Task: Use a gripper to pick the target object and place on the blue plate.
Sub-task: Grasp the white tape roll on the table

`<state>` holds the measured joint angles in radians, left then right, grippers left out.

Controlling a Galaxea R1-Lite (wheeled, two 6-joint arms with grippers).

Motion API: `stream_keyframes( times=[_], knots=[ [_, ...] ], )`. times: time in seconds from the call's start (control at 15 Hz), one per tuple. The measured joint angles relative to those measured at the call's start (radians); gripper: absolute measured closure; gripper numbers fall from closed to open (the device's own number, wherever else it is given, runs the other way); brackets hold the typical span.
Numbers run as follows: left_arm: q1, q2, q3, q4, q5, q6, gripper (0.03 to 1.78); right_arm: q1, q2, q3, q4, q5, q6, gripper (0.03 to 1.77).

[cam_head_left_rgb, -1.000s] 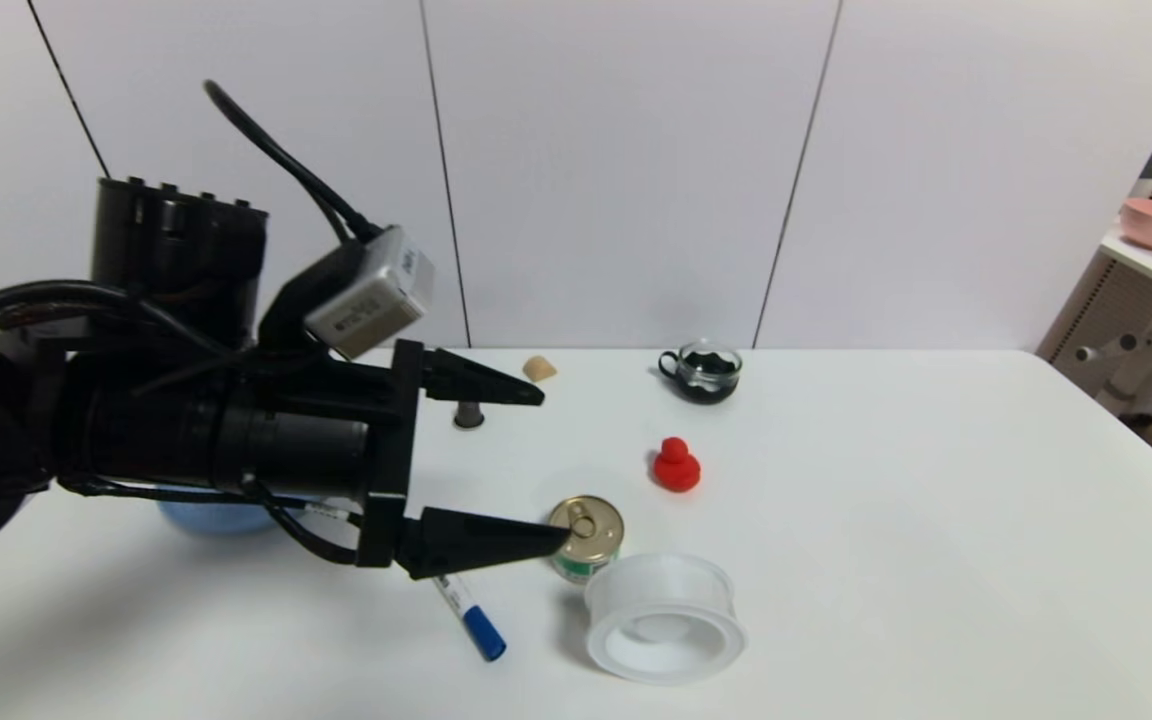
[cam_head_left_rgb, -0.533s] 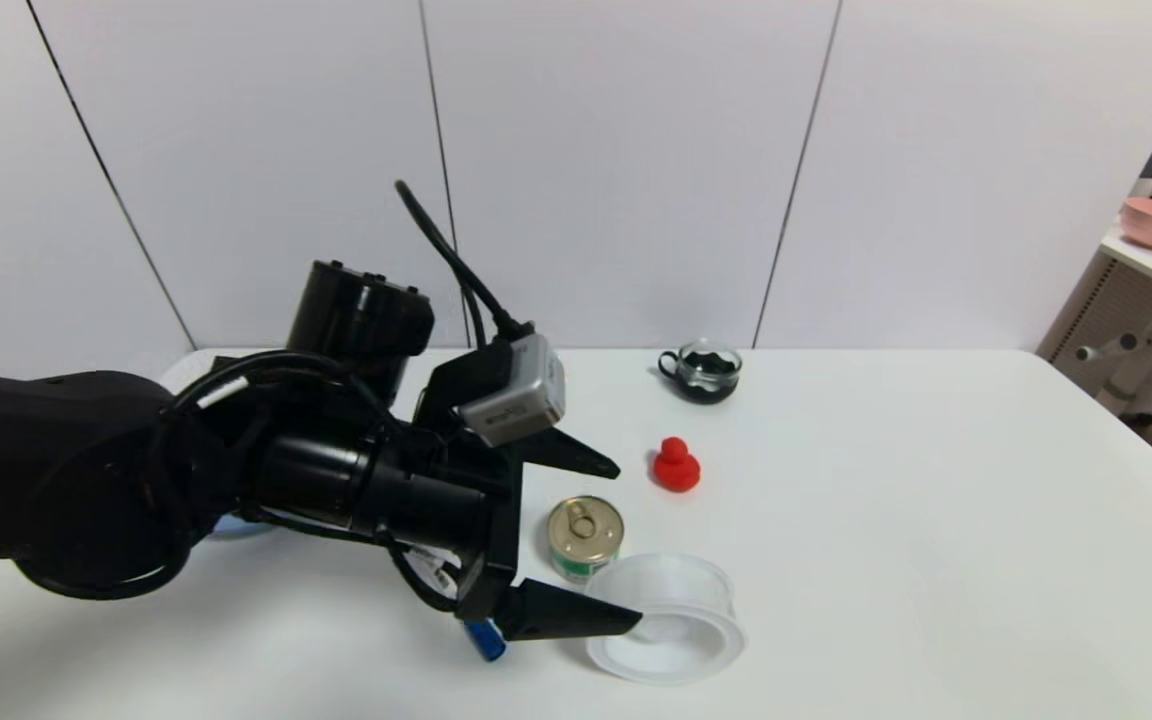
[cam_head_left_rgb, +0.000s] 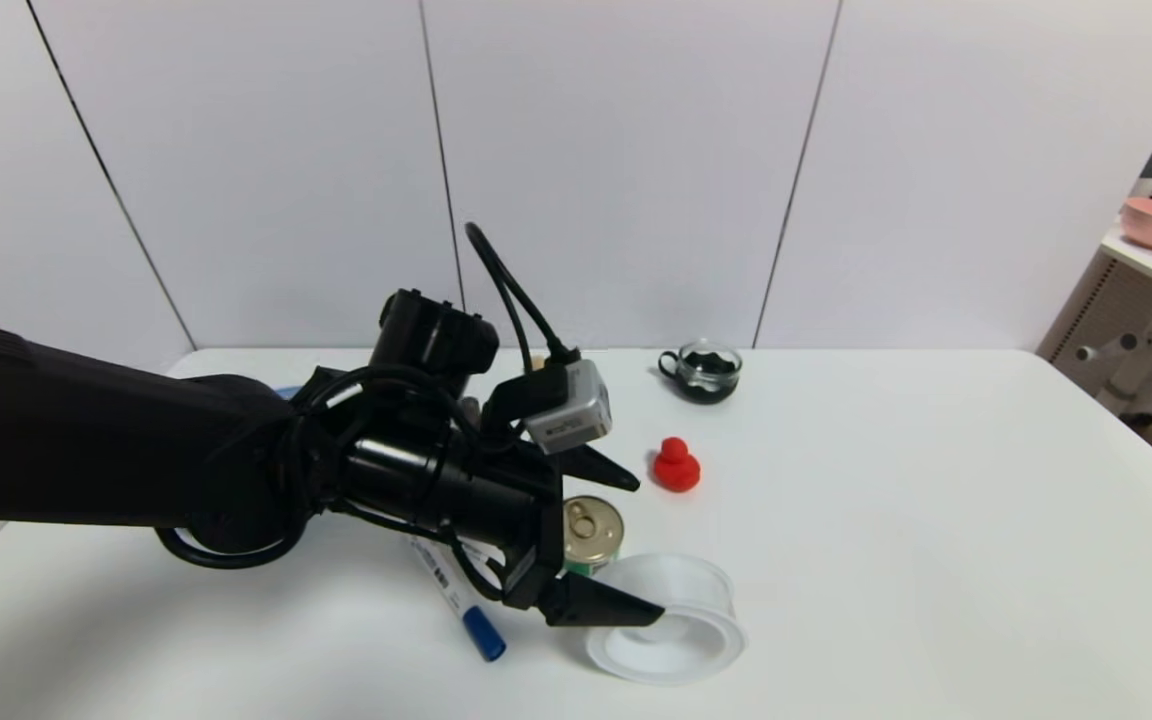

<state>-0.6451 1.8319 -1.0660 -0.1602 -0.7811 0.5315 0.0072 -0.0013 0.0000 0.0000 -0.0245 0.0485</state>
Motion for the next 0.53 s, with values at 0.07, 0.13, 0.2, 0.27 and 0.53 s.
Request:
stream_keyframes(
  times=[0.07, 0.13, 0.2, 0.27, 0.53],
  knots=[
    [0.0, 0.009, -0.001, 0.001, 0.0, -0.001, 0.12, 0.0, 0.0, 0.0, 0.0, 0.0, 0.0, 0.1],
    [0.001, 0.015, -0.002, 0.005, 0.0, -0.001, 0.12, 0.0, 0.0, 0.0, 0.0, 0.0, 0.0, 0.1],
    [0.0, 0.018, -0.002, 0.017, 0.0, 0.0, 0.12, 0.0, 0.0, 0.0, 0.0, 0.0, 0.0, 0.1],
    [0.0, 0.021, -0.002, 0.032, 0.0, 0.001, 0.12, 0.0, 0.0, 0.0, 0.0, 0.0, 0.001, 0.1],
    [-0.001, 0.026, -0.02, 0.074, 0.0, 0.005, 0.12, 0.0, 0.0, 0.0, 0.0, 0.0, 0.0, 0.1]
  ],
)
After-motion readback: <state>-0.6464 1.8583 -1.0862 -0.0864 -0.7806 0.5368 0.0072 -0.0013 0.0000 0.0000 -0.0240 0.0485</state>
